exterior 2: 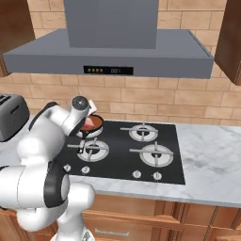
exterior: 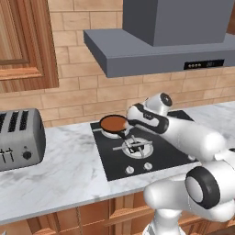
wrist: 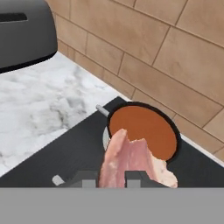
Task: Retrieve the steak from the fridge and place it on the saucepan with marinade on the stove.
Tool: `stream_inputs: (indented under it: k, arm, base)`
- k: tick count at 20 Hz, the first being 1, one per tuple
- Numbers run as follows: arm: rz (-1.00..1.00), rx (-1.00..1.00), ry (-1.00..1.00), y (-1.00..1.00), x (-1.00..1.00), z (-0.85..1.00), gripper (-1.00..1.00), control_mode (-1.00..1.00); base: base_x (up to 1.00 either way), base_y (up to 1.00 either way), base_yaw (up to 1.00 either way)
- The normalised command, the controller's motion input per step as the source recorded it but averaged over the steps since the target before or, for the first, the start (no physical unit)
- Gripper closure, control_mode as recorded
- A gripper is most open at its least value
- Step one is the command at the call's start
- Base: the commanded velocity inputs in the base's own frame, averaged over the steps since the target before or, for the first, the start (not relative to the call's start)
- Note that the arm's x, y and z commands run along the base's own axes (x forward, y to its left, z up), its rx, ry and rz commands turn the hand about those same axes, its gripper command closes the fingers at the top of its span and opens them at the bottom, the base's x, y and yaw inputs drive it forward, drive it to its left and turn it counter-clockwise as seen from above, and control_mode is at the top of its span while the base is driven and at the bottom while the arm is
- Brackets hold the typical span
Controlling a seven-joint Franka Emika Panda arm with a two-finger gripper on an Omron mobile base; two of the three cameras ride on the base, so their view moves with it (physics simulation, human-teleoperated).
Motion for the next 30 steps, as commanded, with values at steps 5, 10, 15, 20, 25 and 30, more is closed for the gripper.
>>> stream_inputs:
  k: [5, 10, 15, 20, 25, 30]
  arm:
    - [0.00, 0.00, 0.00, 0.21, 0.41, -0.25, 1.00, -1.00]
    - [0.00, 0.00, 0.03, 0.15, 0.37, 0.00, 1.00, -1.00]
    - [0.00, 0.00, 0.00, 0.13, 0.44, -0.10, 1.00, -1.00]
    - [0.00, 0.00, 0.00, 0.09, 0.36, -0.15, 1.00, -1.00]
    - [0.00, 0.00, 0.00, 0.01, 0.35, -0.24, 1.00, -1.00]
    - [0.00, 0.00, 0.00, 0.00, 0.26, -0.22, 1.00, -1.00]
  base:
    - [0.00, 0.00, 0.00]
    - [0.00, 0.00, 0.00]
    - [0.00, 0.00, 0.00]
    - [0.00, 0.00, 0.00]
    - [0.00, 0.00, 0.00]
    - [0.00, 0.00, 0.00]
